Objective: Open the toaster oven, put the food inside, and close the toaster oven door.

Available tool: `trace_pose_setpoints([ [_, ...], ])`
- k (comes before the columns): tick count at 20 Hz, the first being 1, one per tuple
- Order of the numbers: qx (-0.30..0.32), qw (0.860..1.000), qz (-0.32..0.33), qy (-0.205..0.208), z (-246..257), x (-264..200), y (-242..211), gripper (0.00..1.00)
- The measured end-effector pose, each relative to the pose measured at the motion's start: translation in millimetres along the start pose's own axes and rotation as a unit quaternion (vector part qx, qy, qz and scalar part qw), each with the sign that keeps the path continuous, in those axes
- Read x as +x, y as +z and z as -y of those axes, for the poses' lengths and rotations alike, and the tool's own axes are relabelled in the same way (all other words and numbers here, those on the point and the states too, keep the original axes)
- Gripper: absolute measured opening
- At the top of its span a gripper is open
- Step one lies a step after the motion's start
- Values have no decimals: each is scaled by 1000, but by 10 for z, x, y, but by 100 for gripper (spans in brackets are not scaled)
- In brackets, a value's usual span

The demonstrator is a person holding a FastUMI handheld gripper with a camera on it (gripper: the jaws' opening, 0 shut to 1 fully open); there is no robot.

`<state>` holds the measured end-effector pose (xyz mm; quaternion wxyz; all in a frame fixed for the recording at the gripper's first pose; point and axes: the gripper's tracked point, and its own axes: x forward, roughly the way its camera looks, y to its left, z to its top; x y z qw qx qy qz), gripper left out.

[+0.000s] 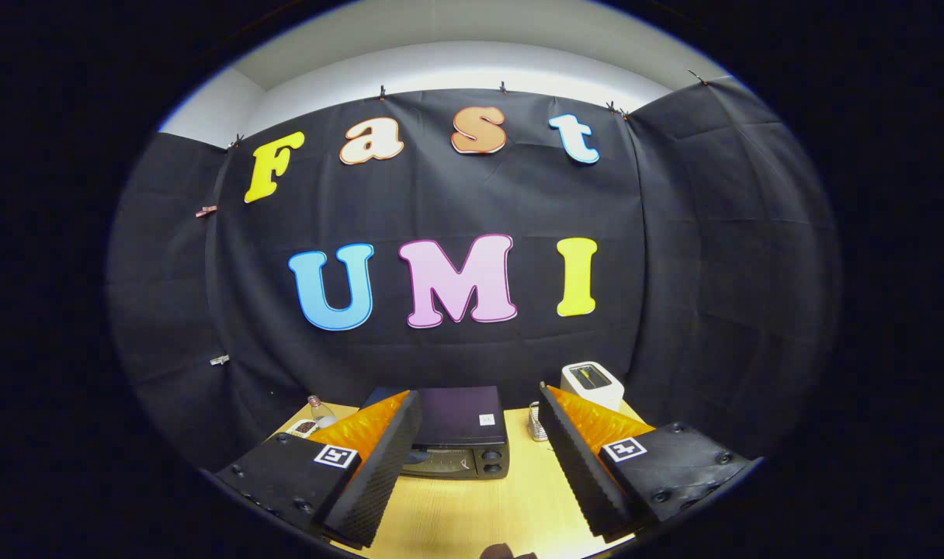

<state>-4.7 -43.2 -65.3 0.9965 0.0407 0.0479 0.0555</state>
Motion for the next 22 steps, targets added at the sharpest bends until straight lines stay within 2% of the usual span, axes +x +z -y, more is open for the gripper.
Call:
trace_pose_setpoints([
  [8,-3,1000,25,-5,392,-562,236,98],
  [11,21,999,28,-2,458,-714,317,98],
  [22,40,998,34,-24,1002,-886,400,98],
])
